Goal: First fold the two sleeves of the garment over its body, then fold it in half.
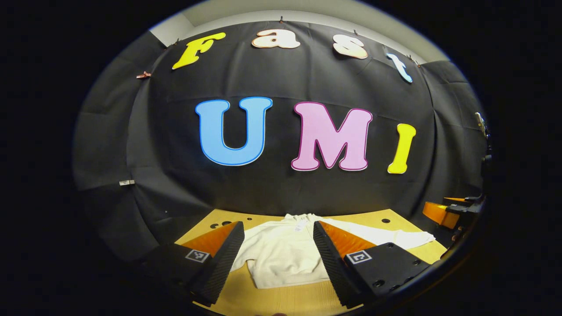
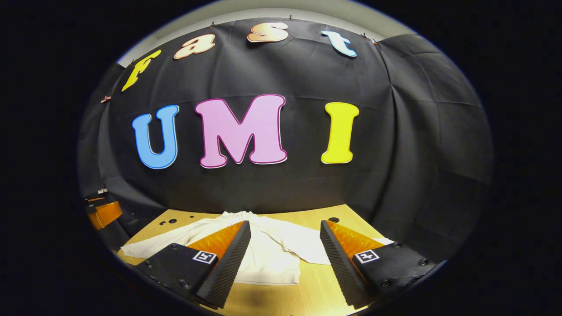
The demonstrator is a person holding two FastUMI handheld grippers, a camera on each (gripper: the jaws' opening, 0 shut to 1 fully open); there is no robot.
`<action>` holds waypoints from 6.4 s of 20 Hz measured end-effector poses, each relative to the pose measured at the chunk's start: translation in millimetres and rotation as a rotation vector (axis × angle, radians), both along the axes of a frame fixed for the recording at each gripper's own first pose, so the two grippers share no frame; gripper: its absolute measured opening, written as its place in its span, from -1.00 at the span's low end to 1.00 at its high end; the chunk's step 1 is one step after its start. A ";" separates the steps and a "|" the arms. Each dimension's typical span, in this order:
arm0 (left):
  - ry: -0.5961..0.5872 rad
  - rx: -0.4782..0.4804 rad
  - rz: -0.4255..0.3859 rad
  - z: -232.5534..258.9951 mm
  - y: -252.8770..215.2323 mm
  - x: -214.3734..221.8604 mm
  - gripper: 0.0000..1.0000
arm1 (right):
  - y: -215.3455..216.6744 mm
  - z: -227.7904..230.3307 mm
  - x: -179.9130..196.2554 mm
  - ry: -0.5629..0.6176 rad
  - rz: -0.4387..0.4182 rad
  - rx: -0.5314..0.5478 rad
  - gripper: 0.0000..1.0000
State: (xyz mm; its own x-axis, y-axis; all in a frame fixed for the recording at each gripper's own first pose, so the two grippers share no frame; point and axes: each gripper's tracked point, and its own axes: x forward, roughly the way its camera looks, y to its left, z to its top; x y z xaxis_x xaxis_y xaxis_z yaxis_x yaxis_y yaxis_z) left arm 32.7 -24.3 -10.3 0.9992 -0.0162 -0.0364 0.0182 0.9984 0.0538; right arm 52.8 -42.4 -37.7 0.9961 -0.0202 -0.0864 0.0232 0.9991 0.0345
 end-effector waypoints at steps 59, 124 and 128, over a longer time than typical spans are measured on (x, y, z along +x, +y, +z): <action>0.232 0.070 0.038 -64.4 -41.1 46.5 0.92 | -311.7 -298.2 113.1 0.735 -0.365 0.059 -0.84; 0.429 -0.358 0.881 -236.1 392.0 22.9 0.95 | 296.6 -187.8 254.3 0.424 0.498 -0.238 0.96; 0.526 -0.377 0.899 -271.0 399.6 36.8 0.96 | 224.3 -171.5 248.9 0.413 0.401 -0.223 0.96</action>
